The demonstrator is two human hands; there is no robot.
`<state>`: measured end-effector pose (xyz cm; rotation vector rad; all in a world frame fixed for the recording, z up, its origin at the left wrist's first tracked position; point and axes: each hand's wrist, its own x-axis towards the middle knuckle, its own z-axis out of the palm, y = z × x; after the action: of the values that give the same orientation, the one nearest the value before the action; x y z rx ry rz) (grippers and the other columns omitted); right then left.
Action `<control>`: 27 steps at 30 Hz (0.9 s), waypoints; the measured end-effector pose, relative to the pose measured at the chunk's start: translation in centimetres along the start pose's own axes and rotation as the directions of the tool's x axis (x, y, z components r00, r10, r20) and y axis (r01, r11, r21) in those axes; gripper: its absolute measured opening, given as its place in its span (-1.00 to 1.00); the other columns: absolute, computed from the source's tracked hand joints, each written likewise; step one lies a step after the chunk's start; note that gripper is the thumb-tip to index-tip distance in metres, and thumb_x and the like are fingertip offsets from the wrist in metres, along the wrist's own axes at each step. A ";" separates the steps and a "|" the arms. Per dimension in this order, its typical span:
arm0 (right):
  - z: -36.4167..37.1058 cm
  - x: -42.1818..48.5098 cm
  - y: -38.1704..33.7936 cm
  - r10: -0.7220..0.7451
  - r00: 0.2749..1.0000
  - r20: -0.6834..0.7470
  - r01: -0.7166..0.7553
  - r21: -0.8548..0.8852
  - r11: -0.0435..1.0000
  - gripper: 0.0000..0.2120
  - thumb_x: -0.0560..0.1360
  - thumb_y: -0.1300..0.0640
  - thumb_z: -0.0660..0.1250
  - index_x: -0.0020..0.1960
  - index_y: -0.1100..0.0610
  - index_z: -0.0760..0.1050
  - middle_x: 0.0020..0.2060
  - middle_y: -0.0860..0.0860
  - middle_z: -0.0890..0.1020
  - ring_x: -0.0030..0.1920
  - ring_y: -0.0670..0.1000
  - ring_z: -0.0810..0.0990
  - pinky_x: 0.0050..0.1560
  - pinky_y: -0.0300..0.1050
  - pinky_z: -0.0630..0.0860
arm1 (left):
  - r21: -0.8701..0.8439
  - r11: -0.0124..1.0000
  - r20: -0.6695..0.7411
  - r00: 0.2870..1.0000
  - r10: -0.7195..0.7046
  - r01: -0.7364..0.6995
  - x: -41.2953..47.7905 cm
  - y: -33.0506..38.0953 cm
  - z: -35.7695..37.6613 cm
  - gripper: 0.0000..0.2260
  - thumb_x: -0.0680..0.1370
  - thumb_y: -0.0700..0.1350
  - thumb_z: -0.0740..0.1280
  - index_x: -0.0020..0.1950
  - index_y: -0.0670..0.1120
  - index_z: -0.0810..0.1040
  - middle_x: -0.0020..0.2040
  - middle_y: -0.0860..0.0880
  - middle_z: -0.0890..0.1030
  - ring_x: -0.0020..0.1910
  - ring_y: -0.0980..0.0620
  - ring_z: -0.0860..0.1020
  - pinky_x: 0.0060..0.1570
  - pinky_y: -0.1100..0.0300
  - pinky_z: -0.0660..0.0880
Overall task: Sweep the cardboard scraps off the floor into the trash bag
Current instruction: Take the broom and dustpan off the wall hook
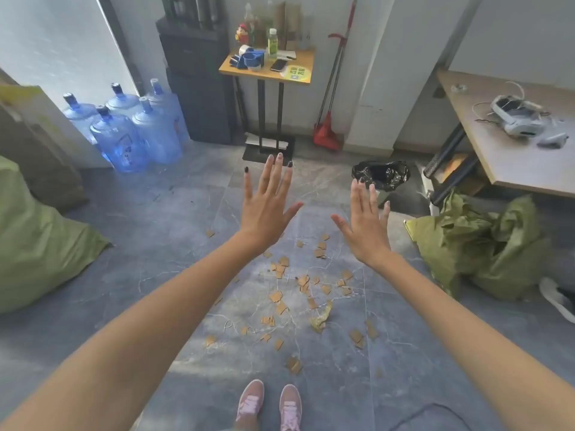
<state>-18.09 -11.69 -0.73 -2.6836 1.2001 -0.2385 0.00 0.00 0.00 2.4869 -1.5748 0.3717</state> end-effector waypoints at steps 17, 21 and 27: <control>-1.7 10.0 -3.8 -0.046 0.986 -0.162 0.041 -0.033 0.999 -0.24 0.53 -0.31 -0.08 0.57 0.07 -0.20 0.56 0.01 -0.10 0.55 0.03 -0.23 0.46 0.21 -0.23 | 0.058 0.996 -0.131 0.988 0.078 -0.071 11.2 -5.1 -1.9 -0.35 0.58 0.27 -0.03 0.55 -0.07 -0.01 0.57 -0.09 -0.09 0.54 -0.05 -0.16 0.43 -0.23 -0.18; -1.4 11.6 -3.9 -0.024 0.986 -0.163 0.018 -0.032 0.999 -0.26 0.54 -0.29 -0.07 0.57 0.05 -0.19 0.56 0.04 -0.09 0.55 0.04 -0.22 0.46 0.21 -0.23 | 0.057 0.993 -0.126 0.986 0.108 -0.102 12.5 -5.6 -1.4 -0.36 0.58 0.26 -0.01 0.54 -0.09 0.00 0.57 -0.09 -0.07 0.54 -0.05 -0.15 0.44 -0.22 -0.16; -0.8 15.5 -3.5 -0.020 0.988 -0.151 0.013 -0.046 0.999 -0.30 0.56 -0.28 -0.06 0.57 0.01 -0.18 0.56 0.04 -0.08 0.55 0.05 -0.22 0.47 0.22 -0.20 | 0.029 0.996 -0.146 0.985 0.093 -0.090 15.9 -6.6 -0.2 -0.33 0.58 0.26 -0.01 0.55 -0.09 -0.10 0.57 -0.07 -0.10 0.53 -0.04 -0.17 0.44 -0.18 -0.21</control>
<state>-5.60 -21.10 1.96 -2.7580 1.2393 -0.4303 12.44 -10.85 4.84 2.3480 -1.6366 0.5755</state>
